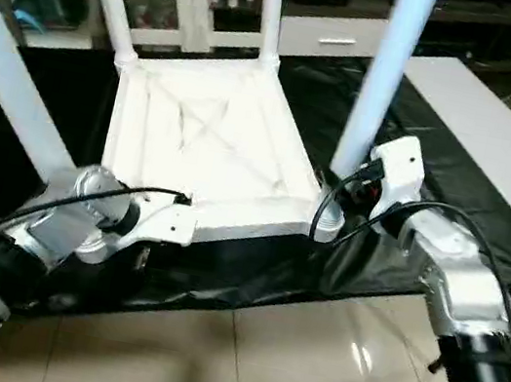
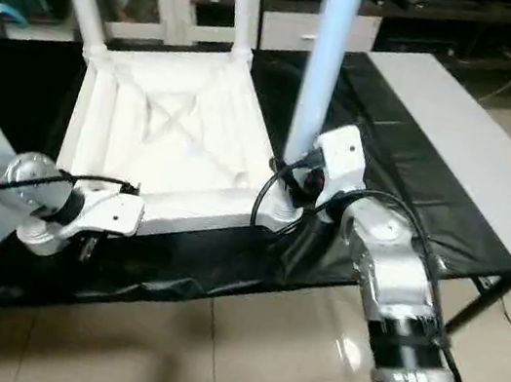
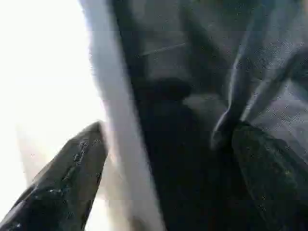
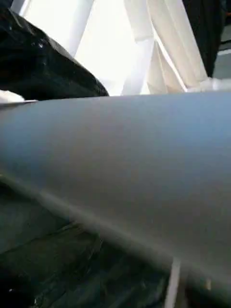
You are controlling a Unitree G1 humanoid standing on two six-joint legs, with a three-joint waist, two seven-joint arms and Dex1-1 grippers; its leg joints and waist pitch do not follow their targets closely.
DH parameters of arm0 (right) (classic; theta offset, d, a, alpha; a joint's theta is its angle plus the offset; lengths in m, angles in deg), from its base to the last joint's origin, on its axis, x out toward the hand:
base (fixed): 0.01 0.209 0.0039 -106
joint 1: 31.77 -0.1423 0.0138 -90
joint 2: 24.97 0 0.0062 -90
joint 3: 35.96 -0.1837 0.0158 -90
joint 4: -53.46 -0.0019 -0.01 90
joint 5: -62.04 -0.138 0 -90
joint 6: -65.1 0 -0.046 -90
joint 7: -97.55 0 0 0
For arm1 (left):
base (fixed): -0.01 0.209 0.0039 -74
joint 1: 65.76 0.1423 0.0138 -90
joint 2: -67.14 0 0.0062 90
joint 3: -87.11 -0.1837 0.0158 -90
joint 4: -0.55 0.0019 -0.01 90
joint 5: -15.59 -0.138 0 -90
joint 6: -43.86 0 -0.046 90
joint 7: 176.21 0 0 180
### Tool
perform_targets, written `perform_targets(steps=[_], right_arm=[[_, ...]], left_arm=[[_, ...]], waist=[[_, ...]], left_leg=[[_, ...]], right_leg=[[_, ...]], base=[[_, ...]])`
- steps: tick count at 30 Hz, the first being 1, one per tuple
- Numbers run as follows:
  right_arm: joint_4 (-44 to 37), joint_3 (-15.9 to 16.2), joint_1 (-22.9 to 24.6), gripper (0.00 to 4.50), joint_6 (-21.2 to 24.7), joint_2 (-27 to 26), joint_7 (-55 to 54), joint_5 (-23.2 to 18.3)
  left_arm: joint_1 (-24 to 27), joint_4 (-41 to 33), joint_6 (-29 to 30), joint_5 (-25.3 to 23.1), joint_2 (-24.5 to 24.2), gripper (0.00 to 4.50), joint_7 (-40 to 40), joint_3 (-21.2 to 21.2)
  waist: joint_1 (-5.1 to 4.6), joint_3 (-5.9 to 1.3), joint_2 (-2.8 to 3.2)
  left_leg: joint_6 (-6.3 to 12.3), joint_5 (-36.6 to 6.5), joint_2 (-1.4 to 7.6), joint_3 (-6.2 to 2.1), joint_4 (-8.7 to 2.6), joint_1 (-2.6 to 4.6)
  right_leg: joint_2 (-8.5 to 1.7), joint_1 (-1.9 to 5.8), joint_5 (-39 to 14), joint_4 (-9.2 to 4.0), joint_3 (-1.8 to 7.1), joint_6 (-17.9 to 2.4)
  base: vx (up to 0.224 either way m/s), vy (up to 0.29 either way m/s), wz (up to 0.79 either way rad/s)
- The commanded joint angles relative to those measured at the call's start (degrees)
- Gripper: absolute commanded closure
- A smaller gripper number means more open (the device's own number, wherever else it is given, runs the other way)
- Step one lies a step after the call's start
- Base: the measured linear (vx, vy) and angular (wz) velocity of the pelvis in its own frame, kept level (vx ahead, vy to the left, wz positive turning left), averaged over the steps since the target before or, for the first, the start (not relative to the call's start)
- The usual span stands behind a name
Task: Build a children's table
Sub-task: Rotate table base
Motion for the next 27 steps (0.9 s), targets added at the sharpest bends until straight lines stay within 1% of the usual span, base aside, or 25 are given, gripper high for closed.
perform_targets(steps=[1,3,4,5,6,7,8,9,10,11,13,14,15,16,17,18,19,20,21,22,23,24,25,26,27], right_arm=[[1.89,0.62,-1.84,0.72,-1.12,-1.36,-0.08,0.82],[2.81,0.75,-2.32,0.72,-1.59,-2.73,0.50,0.41],[3.74,0.81,-2.64,0.72,-2.24,-3.73,1.00,0.15],[4.97,0.95,-3.04,0.72,-2.98,-4.77,1.34,0.07],[8.02,1.23,-4.16,0.72,-4.92,-6.45,1.67,0.30],[10.06,1.22,-5.00,0.72,-6.00,-7.21,1.51,0.52],[11.46,1.12,-5.57,0.72,-6.78,-7.63,1.39,0.72],[13.04,0.80,-6.25,0.72,-7.68,-8.02,1.03,0.83],[13.67,0.63,-6.53,0.72,-8.08,-8.15,0.87,0.86],[16.84,-0.25,-7.91,0.72,-10.12,-8.76,0.10,1.05],[19.03,-1.04,-9.01,0.72,-11.72,-9.14,-0.51,1.10],[19.58,-1.97,-9.80,0.72,-12.91,-9.45,0.51,0.46],[18.40,-2.14,-9.59,0.72,-12.94,-9.56,1.47,-0.10],[17.37,-2.27,-9.33,0.72,-13.10,-9.68,2.65,-0.65],[16.76,-2.32,-9.15,0.72,-13.23,-9.76,3.35,-0.98],[15.18,-2.07,-8.47,0.72,-13.22,-9.65,4.18,-1.20],[10.65,-1.27,-6.33,0.72,-12.77,-9.01,5.71,-1.62],[9.19,-1.03,-5.63,0.72,-12.54,-8.79,6.17,-1.77],[2.88,-0.61,-2.49,0.72,-11.03,-7.84,7.50,-3.05],[2.52,-0.60,-2.30,0.72,-10.94,-7.78,7.57,-3.13],[0.22,-0.51,-1.11,0.72,-10.38,-7.37,7.96,-3.64],[-6.80,-0.30,3.31,0.72,-9.36,-5.37,8.51,-4.58],[-8.53,-0.27,4.44,0.72,-9.14,-4.86,8.62,-4.77],[-11.19,-0.80,6.35,0.72,-8.56,-4.15,8.03,-4.63],[-12.70,-1.24,7.46,0.72,-8.18,-3.79,7.59,-4.46]], left_arm=[[-0.46,3.65,-0.99,-0.83,1.85,0.04,-5.73,1.21],[-1.27,5.54,-1.97,-0.53,3.79,0.04,-9.66,2.25],[-1.78,6.64,-2.22,0.07,5.30,0.04,-12.01,3.14],[-2.33,7.89,-2.08,0.80,6.96,0.04,-14.40,4.17],[-3.22,9.98,-2.94,1.53,9.55,0.04,-18.21,5.35],[-3.60,10.96,-3.07,2.20,11.06,0.04,-20.06,6.16],[-3.84,11.63,-3.27,2.58,11.91,0.04,-21.08,6.61],[-4.01,12.18,-3.51,3.05,12.76,0.04,-21.97,7.07],[-4.08,12.39,-3.82,3.10,13.00,0.04,-22.30,7.13],[-4.46,13.55,-5.56,3.21,14.18,0.04,-23.94,7.37],[-4.51,14.11,-7.17,3.65,15.07,0.04,-24.32,7.51],[-3.86,13.26,-7.44,5.12,15.92,0.04,-22.87,8.17],[-3.24,12.26,-7.83,5.92,15.82,0.04,-21.47,8.33],[-2.77,11.62,-7.92,6.77,15.82,0.04,-20.44,8.68],[-2.50,11.30,-8.05,7.28,15.80,0.04,-19.86,8.88],[-2.10,10.70,-7.59,7.96,15.80,0.04,-19.78,9.43],[-1.07,9.28,-8.19,9.08,15.35,0.04,-20.17,10.23],[-0.74,8.81,-8.42,9.44,15.20,0.04,-20.21,10.45],[0.76,5.57,-5.21,13.08,15.88,0.04,-19.92,13.16],[0.84,5.40,-5.09,13.25,15.92,0.04,-19.97,13.30],[1.32,4.31,-4.32,14.39,16.18,0.04,-20.24,14.23],[3.29,0.65,-2.06,18.39,17.88,0.04,-22.15,17.74],[3.83,-0.30,-1.53,19.35,18.34,0.04,-22.67,18.59],[4.78,-1.70,-0.82,20.36,19.55,0.04,-25.10,20.18],[5.36,-2.51,-0.48,20.80,20.31,0.04,-26.76,21.08]], waist=[[0.48,-3.31,-0.43],[1.08,-3.48,-0.50],[1.19,-3.54,-0.33],[1.01,-3.52,-0.28],[1.00,-3.58,-0.31],[0.93,-3.57,0.04],[0.79,-3.69,-0.39],[0.80,-3.78,-0.47],[0.81,-3.84,-0.47],[0.67,-3.96,-0.43],[0.77,-3.94,-0.46],[0.95,-3.99,-0.48],[1.12,-4.06,-0.48],[1.34,-4.08,-0.32],[1.39,-4.12,-0.45],[1.47,-4.08,-0.08],[1.54,-4.22,-0.20],[1.75,-4.24,-0.26],[1.83,-4.19,0.05],[2.34,-4.32,0.01],[2.34,-4.24,0.07],[2.70,-4.20,0.29],[3.33,-4.00,0.16],[3.33,-4.00,0.16],[3.51,-3.90,0.25]], left_leg=[[0.71,-19.99,2.34,-0.58,-5.11,1.16],[1.47,-17.57,2.33,-0.56,-4.99,0.82],[1.64,-17.05,2.40,-0.66,-5.05,0.76],[1.62,-16.91,2.39,-0.67,-5.07,0.62],[1.72,-17.39,2.29,-0.61,-4.94,0.64],[1.52,-17.83,2.26,-0.67,-4.95,0.65],[1.56,-17.36,2.25,-0.74,-4.95,0.35],[2.27,-16.09,2.28,-0.73,-4.83,0.16],[2.66,-15.43,2.30,-0.77,-4.78,0.06],[3.31,-14.08,2.27,-0.73,-4.61,-0.02],[3.86,-13.57,2.27,-0.63,-4.51,0.13],[4.28,-12.71,2.37,-0.56,-4.43,0.21],[4.88,-11.62,2.40,-0.45,-4.30,0.25],[5.65,-10.07,2.45,-0.45,-4.21,0.18],[6.44,-9.23,2.50,-0.44,-4.17,0.16],[6.57,-9.00,2.54,-0.46,-4.19,0.22],[7.03,-8.08,2.56,-0.43,-3.98,0.30],[7.84,-6.85,2.61,-0.44,-3.90,0.22],[7.97,-6.74,2.60,-0.44,-3.92,0.27],[8.21,-6.11,2.88,-0.37,-3.80,0.55],[8.30,-6.14,2.83,-0.38,-3.91,0.49],[7.88,-6.93,2.86,-0.28,-3.95,0.72],[7.20,-8.02,3.17,-0.10,-4.17,0.94],[7.20,-8.02,3.17,-0.10,-4.17,0.94],[6.69,-9.07,3.19,-0.04,-4.29,0.78]], right_leg=[[-0.83,1.71,-12.06,-3.82,0.40,-14.37],[-0.95,2.05,-10.01,-3.62,0.39,-14.54],[-0.93,2.18,-9.48,-3.43,0.30,-14.58],[-0.90,2.22,-9.16,-3.36,0.26,-14.66],[-0.94,2.08,-8.99,-3.41,0.22,-14.84],[-0.97,2.12,-9.28,-3.41,0.16,-14.95],[-1.02,2.47,-8.67,-3.40,0.09,-15.18],[-1.16,2.61,-7.38,-3.41,0.09,-15.41],[-1.22,2.73,-6.68,-3.33,0.07,-15.52],[-1.16,2.72,-5.07,-3.19,-0.02,-15.74],[-1.12,2.69,-4.37,-3.26,-0.07,-16.11],[-1.19,2.74,-3.68,-3.19,-0.08,-16.54],[-1.14,2.76,-2.49,-3.01,-0.10,-17.03],[-1.10,2.85,-0.66,-2.74,-0.15,-17.27],[-1.08,2.96,0.80,-2.60,-0.23,-17.60],[-1.04,2.94,1.17,-2.50,-0.28,-17.70],[-0.96,3.00,2.82,-2.43,-0.30,-17.59],[-0.96,3.01,4.47,-2.29,-0.29,-17.42],[-0.97,2.98,4.52,-2.22,-0.33,-17.49],[-0.98,2.81,5.32,-2.19,-0.28,-17.46],[-0.82,2.77,5.02,-2.26,-0.32,-17.38],[-0.76,2.52,3.56,-2.34,-0.34,-17.46],[-0.70,2.42,2.59,-2.56,-0.28,-17.19],[-0.70,2.42,2.59,-2.56,-0.28,-17.19],[-0.59,2.56,1.04,-2.70,-0.35,-16.65]], base=[[0.000,0.000,0.00],[0.000,0.000,0.00],[0.000,0.000,0.00],[0.000,0.000,0.00],[0.000,0.000,0.00],[0.000,0.000,0.00],[0.000,0.000,0.00],[0.000,0.000,0.00],[0.000,0.000,0.00],[0.000,0.000,0.00],[0.000,0.000,0.00],[0.000,0.000,0.00],[0.000,0.000,0.00],[0.000,0.000,0.00],[0.000,0.000,0.00],[0.000,0.000,0.00],[0.000,0.000,0.00],[0.000,0.000,0.00],[0.000,0.000,0.00],[0.000,0.000,0.00],[0.000,0.000,0.00],[0.000,0.000,0.00],[0.000,0.000,0.00],[0.000,0.000,0.00],[0.000,0.000,0.00]])
